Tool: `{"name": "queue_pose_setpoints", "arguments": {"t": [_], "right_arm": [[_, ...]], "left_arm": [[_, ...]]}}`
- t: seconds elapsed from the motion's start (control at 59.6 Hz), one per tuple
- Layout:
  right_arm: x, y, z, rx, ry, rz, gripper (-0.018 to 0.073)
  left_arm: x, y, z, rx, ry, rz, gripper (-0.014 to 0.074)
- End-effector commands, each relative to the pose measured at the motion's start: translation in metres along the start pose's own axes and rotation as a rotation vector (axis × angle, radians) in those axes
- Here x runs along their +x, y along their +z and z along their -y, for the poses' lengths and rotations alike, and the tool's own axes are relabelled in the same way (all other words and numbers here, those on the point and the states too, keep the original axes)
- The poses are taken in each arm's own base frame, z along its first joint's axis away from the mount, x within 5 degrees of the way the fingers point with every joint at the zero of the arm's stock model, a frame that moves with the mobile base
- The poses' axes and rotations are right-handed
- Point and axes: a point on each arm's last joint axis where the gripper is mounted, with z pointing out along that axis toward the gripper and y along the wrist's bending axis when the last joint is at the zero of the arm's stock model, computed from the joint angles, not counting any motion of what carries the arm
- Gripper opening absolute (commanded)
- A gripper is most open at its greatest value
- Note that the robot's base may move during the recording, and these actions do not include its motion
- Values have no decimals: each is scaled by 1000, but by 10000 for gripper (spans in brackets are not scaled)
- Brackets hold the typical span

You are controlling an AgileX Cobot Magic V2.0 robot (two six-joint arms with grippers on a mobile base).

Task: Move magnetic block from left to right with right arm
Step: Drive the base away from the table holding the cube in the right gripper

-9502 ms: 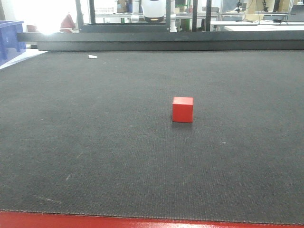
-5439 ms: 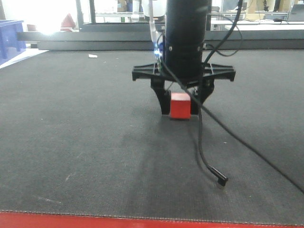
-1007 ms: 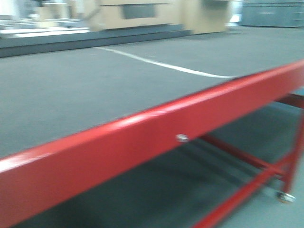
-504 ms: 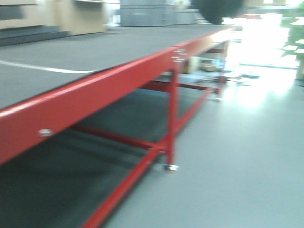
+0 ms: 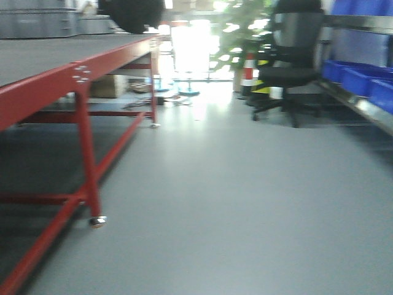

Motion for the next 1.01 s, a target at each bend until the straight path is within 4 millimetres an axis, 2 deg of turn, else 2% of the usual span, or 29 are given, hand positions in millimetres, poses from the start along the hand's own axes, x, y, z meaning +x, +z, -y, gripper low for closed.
{"name": "queue_pose_setpoints", "arguments": {"t": [0.0, 0.991], "right_arm": [[-17, -3, -2, -7, -15, 109, 215], [-17, -2, -2, -7, -15, 108, 215]], "left_arm": [[-5, -1, 0, 1, -4, 93, -116], [-6, -1, 0, 4, -4, 95, -116]]}}
